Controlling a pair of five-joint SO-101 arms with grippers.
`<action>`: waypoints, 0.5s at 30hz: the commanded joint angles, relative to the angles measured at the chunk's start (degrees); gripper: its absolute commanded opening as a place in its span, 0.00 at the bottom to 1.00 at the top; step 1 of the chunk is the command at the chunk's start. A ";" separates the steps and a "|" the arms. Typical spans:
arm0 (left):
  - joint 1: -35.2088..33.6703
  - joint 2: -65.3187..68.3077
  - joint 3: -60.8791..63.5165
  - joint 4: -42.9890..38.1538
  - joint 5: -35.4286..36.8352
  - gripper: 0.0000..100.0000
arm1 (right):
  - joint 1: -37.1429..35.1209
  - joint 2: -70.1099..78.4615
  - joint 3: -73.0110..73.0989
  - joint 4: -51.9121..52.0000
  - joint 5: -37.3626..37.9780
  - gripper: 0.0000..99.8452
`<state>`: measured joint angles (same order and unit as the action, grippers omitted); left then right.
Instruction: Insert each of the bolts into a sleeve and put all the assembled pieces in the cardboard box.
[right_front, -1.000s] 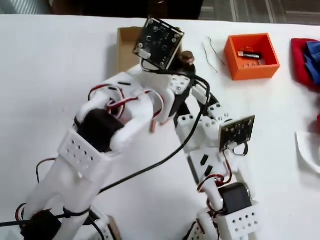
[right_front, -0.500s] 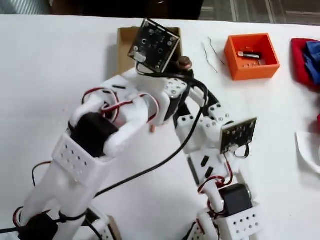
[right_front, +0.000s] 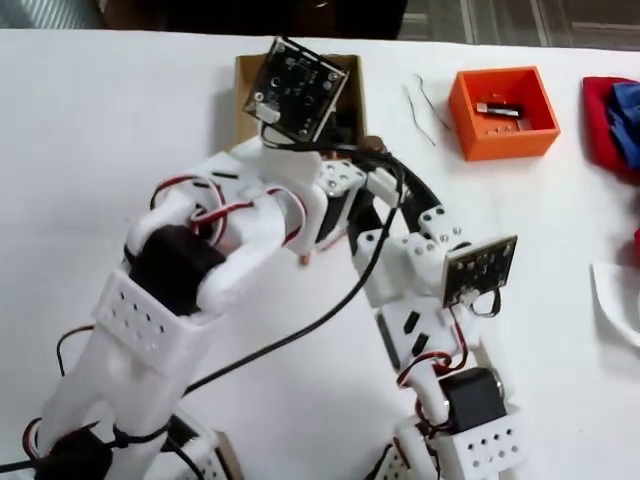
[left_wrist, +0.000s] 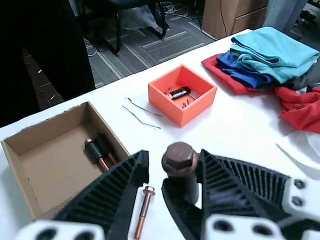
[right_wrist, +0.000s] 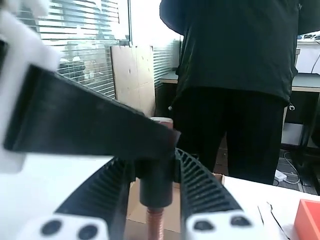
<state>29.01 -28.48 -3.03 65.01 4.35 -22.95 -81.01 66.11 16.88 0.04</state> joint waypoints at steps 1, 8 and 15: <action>-1.05 -2.99 -5.49 -0.18 -0.35 0.18 | 0.84 0.92 -3.78 0.13 -0.53 0.02; -1.49 -3.08 -16.57 0.44 -1.32 0.17 | 0.84 9.71 -4.22 -1.27 -0.53 0.02; -14.24 -2.90 -16.48 9.67 -13.19 0.17 | 1.36 19.03 -9.32 -1.27 -0.53 0.02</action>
<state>20.84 -30.86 -18.33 69.76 -5.58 -22.68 -65.36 64.97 16.88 0.04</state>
